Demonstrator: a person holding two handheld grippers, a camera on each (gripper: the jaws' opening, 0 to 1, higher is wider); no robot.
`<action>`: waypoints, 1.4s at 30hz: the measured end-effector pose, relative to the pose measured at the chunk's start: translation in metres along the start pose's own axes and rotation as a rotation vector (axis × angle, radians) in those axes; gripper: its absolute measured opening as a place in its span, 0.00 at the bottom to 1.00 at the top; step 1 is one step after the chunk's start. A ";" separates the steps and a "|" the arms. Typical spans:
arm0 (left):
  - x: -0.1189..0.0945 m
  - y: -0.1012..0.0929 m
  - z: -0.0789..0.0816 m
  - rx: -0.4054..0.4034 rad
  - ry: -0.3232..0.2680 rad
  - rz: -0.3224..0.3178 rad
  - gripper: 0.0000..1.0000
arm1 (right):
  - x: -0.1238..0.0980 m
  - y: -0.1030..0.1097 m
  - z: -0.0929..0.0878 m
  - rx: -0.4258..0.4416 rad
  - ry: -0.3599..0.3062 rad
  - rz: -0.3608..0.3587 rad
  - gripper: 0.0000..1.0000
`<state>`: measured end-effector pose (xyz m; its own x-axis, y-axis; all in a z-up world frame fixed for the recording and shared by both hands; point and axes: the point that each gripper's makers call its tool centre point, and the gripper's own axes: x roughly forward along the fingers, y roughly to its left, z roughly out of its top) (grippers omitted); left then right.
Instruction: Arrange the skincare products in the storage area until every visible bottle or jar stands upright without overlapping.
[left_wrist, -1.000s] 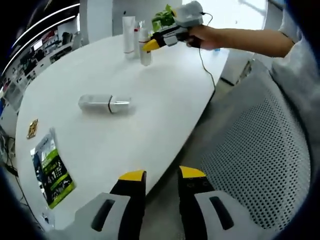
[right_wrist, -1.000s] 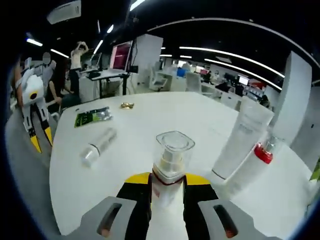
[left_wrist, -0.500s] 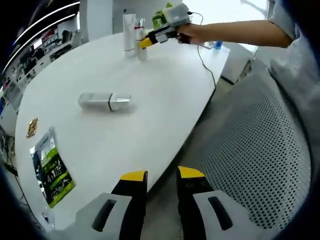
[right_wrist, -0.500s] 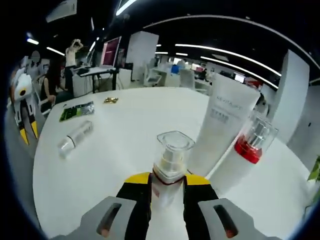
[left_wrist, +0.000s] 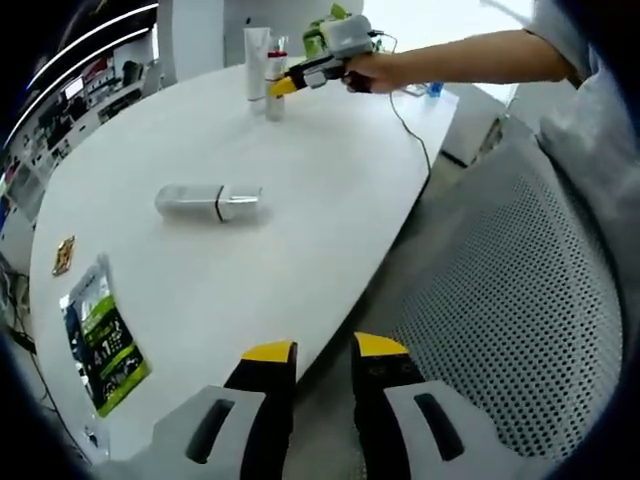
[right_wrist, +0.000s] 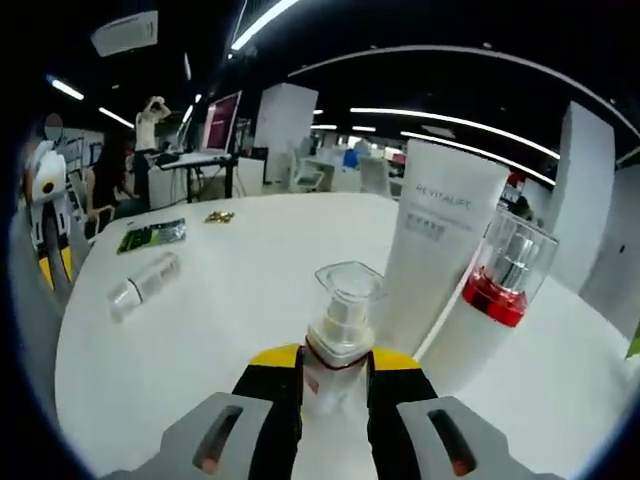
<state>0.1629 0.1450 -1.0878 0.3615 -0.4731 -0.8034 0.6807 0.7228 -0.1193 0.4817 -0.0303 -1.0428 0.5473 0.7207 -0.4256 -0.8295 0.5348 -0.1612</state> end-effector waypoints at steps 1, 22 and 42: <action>0.000 0.000 0.000 0.001 0.000 0.001 0.18 | 0.000 0.000 0.000 -0.004 -0.001 0.000 0.17; 0.000 0.000 0.000 0.022 0.002 0.003 0.16 | 0.004 -0.012 -0.005 -0.032 0.092 0.008 0.19; -0.002 0.001 0.000 0.036 0.004 0.012 0.13 | -0.005 -0.010 -0.022 0.131 0.139 -0.056 0.12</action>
<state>0.1630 0.1465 -1.0866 0.3673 -0.4628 -0.8068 0.6990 0.7096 -0.0888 0.4848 -0.0496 -1.0587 0.5643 0.6252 -0.5391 -0.7716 0.6317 -0.0750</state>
